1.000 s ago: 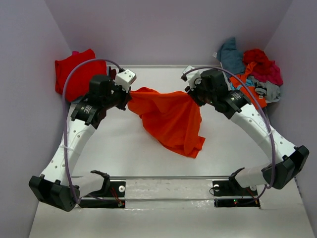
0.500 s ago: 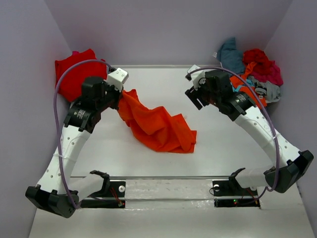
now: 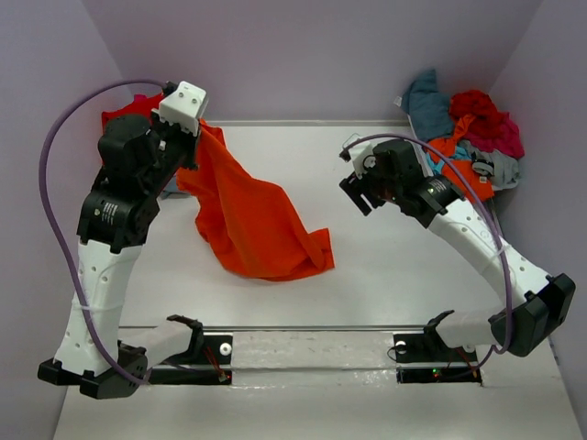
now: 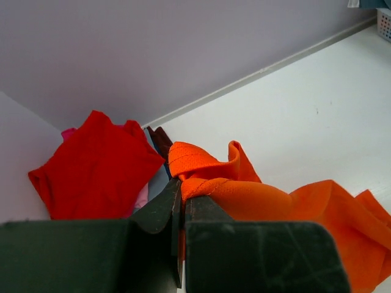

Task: Fold and stack the t-shirts
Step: Flatten the tshirt out

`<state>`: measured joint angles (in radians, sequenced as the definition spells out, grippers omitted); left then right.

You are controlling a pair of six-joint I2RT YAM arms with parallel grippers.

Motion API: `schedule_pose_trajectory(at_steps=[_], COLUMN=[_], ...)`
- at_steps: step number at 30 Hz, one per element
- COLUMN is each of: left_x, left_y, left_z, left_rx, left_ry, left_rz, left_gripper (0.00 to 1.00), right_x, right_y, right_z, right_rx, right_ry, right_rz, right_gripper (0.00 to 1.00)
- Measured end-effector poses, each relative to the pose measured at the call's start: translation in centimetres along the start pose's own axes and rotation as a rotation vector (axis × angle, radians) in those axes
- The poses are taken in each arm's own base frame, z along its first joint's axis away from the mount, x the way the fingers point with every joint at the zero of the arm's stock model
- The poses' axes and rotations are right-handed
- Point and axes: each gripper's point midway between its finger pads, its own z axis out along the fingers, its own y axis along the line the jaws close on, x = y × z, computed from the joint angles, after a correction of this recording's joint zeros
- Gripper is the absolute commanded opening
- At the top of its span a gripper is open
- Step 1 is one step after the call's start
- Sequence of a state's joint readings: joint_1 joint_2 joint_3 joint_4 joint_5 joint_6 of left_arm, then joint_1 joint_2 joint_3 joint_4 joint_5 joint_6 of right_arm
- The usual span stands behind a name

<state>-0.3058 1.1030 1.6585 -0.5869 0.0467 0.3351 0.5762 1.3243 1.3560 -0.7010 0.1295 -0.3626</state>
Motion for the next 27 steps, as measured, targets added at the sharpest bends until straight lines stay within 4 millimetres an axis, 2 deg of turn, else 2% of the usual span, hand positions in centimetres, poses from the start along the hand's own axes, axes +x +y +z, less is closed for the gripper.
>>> schedule_pose_trajectory(at_steps=[2, 5, 11, 15, 18, 22, 27], left_x=[-0.5, 0.0, 1.0, 1.1, 1.6, 2.8, 4.9], left_y=[0.2, 0.1, -0.1, -0.2, -0.3, -0.9, -1.6], left_z=[0.0, 0.4, 0.8, 0.7, 1.0, 1.7, 2.2], left_rx=[-0.005, 0.0, 0.013, 0.022, 0.031, 0.051, 0.068], left_ry=[-0.007, 0.013, 0.053, 0.062, 0.08, 0.116, 0.167], left_rz=[0.005, 0.012, 0.029, 0.047, 0.055, 0.062, 0.061], left_gripper=[0.06, 0.05, 0.05, 0.05, 0.05, 0.05, 0.05], right_x=[-0.1, 0.2, 2.9, 2.8, 1.5, -0.1, 3.1], right_y=[0.3, 1.0, 2.9, 3.3, 3.2, 3.4, 6.3], right_z=[0.0, 0.5, 3.4, 4.8, 5.7, 8.7, 12.9], right_rx=[-0.017, -0.043, -0.104, -0.142, -0.168, -0.205, -0.306], right_ry=[-0.006, -0.006, 0.083, 0.083, 0.068, 0.068, 0.193], right_rz=[0.009, 0.022, 0.05, 0.114, 0.153, 0.199, 0.24], right_gripper=[0.75, 0.75, 0.75, 0.75, 0.73, 0.72, 0.69])
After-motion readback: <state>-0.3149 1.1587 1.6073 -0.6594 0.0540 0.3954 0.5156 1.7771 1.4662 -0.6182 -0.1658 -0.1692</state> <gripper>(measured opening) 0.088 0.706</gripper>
